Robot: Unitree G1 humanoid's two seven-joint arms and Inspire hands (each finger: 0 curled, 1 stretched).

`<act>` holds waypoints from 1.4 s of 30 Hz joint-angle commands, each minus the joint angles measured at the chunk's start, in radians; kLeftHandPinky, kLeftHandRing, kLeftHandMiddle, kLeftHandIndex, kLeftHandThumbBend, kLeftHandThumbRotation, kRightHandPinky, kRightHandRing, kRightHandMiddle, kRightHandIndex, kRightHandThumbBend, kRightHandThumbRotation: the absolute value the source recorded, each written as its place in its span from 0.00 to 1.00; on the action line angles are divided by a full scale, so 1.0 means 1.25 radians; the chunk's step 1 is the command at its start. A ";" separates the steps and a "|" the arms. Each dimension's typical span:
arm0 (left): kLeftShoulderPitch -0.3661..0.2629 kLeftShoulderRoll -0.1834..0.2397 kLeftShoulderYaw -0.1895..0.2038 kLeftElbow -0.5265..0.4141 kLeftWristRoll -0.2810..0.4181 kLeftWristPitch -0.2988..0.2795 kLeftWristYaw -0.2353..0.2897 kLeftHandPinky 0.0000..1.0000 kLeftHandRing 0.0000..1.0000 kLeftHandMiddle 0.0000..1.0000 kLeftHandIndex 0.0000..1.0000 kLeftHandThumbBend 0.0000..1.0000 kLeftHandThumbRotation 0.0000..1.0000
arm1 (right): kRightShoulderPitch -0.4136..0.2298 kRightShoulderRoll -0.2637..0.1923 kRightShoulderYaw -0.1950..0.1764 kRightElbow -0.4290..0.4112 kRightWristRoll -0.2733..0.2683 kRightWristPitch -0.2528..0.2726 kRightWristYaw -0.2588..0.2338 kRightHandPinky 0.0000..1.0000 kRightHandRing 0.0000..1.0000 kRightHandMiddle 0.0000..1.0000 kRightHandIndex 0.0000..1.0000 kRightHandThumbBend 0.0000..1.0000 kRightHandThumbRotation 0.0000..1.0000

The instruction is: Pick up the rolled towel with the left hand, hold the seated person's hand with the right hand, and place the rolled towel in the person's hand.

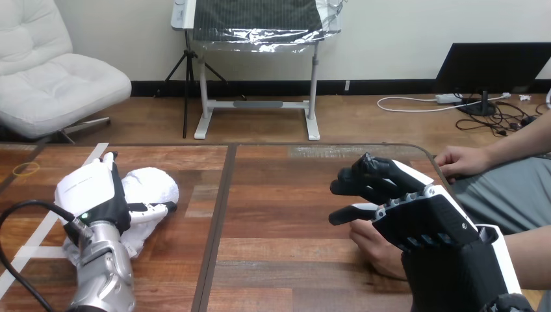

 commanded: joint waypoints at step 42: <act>-0.164 -0.002 -0.025 0.130 -0.055 0.072 -0.088 0.90 0.91 0.93 0.92 0.93 0.61 | -0.026 -0.011 -0.030 -0.054 0.013 0.009 0.003 0.58 0.73 0.76 0.77 0.89 0.98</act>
